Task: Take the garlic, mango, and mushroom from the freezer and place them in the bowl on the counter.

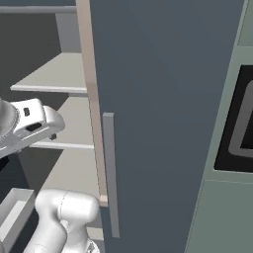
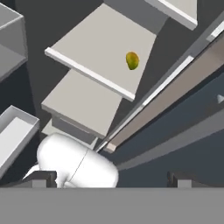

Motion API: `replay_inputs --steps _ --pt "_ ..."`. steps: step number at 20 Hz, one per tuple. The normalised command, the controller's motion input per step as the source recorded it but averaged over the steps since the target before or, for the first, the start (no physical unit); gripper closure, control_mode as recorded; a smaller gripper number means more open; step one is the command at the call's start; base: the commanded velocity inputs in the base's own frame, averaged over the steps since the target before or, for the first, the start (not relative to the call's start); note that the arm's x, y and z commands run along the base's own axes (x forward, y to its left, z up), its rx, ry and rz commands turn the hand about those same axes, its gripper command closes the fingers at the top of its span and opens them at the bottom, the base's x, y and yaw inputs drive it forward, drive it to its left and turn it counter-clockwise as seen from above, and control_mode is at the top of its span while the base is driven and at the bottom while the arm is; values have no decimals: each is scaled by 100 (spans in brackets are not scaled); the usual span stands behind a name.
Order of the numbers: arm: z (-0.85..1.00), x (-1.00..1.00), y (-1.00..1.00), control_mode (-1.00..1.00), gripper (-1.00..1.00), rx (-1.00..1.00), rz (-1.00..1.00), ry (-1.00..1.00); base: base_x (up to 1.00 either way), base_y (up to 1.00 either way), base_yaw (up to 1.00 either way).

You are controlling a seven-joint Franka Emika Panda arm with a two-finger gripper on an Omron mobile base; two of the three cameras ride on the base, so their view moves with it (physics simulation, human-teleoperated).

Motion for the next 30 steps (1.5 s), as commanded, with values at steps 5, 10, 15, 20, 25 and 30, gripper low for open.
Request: replay_inputs --steps 5,10,15,20,25,30 --pt "0 0 -12 -100 -100 -9 35 0 0 0 0" --pt "0 3 6 -100 -100 -10 28 0 0 0 0" --pt "-2 18 16 -100 -100 -8 4 0 0 0 0" --pt "-19 38 15 -100 -100 -5 1 0 0 0 0" --pt "-28 42 1 -100 -100 -1 4 0 0 0 0" --pt "-21 28 0 -100 -100 0 9 0 0 0 0"
